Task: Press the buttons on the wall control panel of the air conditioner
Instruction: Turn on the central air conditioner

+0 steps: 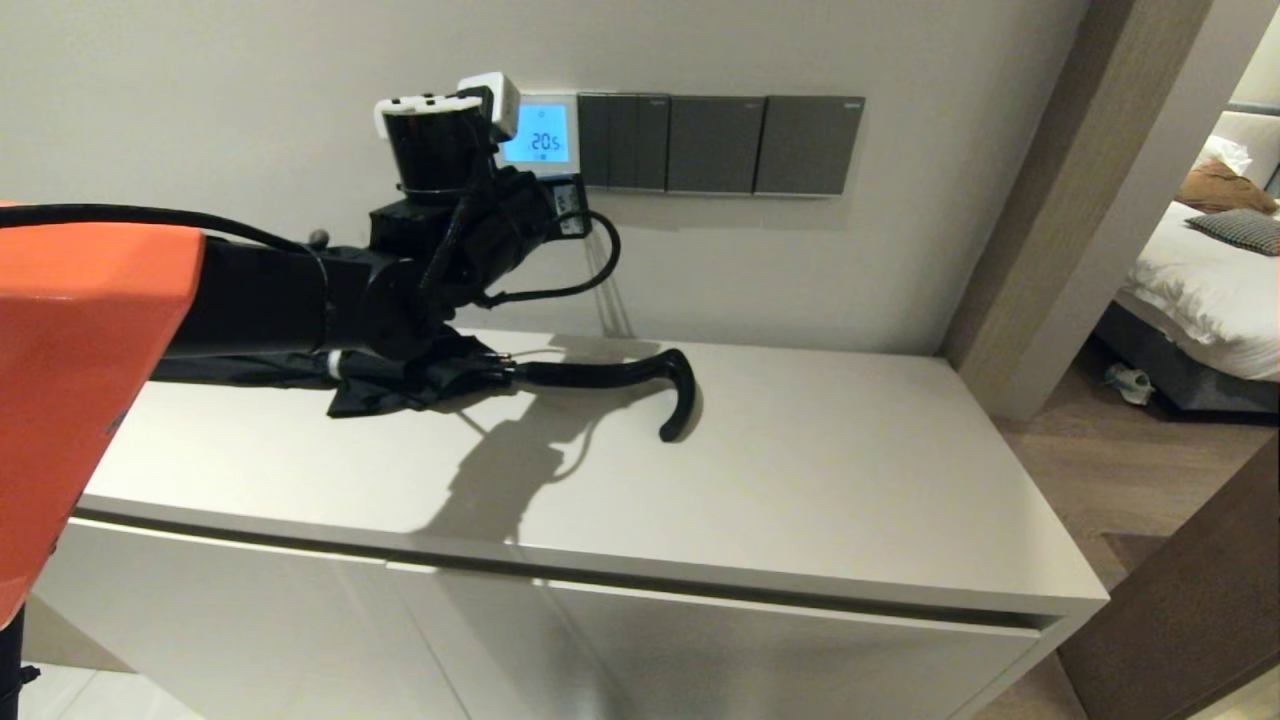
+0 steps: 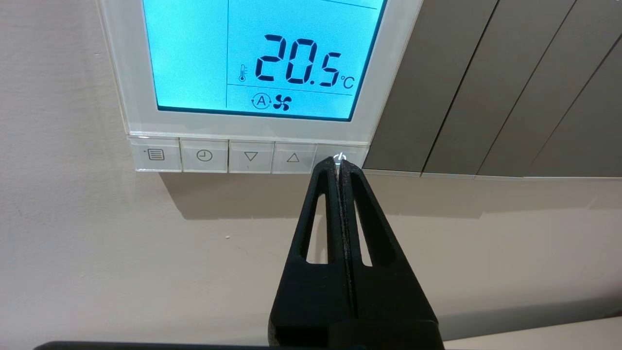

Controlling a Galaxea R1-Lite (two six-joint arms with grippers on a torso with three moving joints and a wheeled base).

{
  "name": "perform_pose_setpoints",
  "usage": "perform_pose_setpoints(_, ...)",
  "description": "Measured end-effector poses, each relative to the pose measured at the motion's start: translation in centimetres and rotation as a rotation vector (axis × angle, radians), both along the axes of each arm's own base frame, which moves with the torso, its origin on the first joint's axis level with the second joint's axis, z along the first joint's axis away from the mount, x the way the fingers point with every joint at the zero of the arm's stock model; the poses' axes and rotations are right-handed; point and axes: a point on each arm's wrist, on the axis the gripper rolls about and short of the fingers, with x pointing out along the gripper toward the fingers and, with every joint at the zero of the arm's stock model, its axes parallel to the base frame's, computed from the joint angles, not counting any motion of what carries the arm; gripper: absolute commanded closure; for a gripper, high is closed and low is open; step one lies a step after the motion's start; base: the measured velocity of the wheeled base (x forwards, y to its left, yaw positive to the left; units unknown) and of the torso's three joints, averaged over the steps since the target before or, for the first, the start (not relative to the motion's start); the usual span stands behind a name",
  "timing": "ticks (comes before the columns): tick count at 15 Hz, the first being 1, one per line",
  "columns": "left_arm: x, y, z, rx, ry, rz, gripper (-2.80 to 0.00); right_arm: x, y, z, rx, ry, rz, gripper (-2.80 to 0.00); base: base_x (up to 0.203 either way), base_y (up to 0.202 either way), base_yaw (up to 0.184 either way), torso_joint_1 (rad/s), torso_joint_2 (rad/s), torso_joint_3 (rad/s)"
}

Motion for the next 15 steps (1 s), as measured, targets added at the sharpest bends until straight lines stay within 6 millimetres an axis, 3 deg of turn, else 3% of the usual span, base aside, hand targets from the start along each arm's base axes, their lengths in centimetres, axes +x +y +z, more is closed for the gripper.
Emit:
perform_pose_setpoints(3,-0.5,0.3,-0.5,0.017,0.026,-0.002,0.0,0.0,0.0,0.0,0.0,0.0,0.0,0.0,0.0,0.0,0.0,0.0,0.0,0.0)
perform_pose_setpoints(8,-2.3,0.9,0.5,0.011,0.005,-0.012,0.0,0.0,0.0,0.0,0.0,0.0,0.0,0.0,0.0,0.0,0.0,0.0,0.0,0.0)
perform_pose_setpoints(15,-2.5,1.4,1.4,0.001,-0.015,-0.003,0.0,0.0,0.0,0.0,0.0,0.0,0.0,0.0,0.0,0.0,0.0,0.0,0.0,0.0)
